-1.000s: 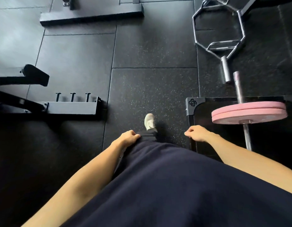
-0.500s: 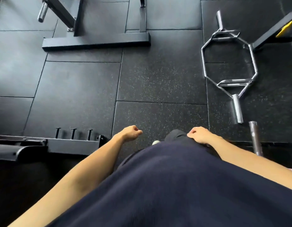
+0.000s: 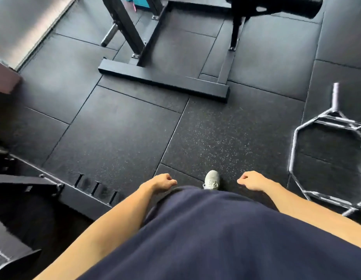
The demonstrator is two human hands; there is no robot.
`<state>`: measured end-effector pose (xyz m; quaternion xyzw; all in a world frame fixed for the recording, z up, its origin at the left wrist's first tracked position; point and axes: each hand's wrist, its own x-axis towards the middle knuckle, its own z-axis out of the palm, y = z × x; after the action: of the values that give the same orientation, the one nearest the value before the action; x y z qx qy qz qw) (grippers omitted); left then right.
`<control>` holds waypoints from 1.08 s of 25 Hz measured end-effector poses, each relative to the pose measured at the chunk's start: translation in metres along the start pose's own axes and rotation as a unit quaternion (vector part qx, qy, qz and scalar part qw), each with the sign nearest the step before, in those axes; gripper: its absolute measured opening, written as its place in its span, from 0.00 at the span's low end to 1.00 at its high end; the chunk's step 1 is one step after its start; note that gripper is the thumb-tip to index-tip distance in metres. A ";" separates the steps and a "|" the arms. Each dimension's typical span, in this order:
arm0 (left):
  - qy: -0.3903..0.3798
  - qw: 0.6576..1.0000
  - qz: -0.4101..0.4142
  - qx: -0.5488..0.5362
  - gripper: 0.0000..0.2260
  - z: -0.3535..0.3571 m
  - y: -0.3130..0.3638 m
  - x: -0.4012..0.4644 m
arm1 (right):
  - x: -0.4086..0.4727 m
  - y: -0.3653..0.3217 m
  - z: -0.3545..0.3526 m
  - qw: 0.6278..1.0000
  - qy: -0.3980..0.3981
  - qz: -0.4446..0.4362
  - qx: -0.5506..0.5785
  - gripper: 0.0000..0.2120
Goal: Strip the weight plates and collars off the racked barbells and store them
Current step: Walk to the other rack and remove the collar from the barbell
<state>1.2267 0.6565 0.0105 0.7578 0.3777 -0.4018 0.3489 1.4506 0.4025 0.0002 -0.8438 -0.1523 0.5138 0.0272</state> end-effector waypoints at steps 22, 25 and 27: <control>0.089 0.917 -0.146 -0.360 0.16 -0.438 -0.089 0.179 | 0.269 -0.620 -0.304 0.908 -0.058 -0.255 -0.328 0.13; 0.097 0.900 -0.154 -0.396 0.15 -0.484 -0.116 0.193 | 0.289 -0.691 -0.310 0.891 -0.070 -0.275 -0.355 0.13; 0.099 0.888 -0.166 -0.416 0.14 -0.516 -0.138 0.206 | 0.305 -0.744 -0.310 0.877 -0.085 -0.282 -0.379 0.14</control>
<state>1.3680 1.2112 0.0231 0.5051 0.6632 -0.1825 0.5212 1.6812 1.2315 0.0347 -0.6636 -0.5688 0.4575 -0.1636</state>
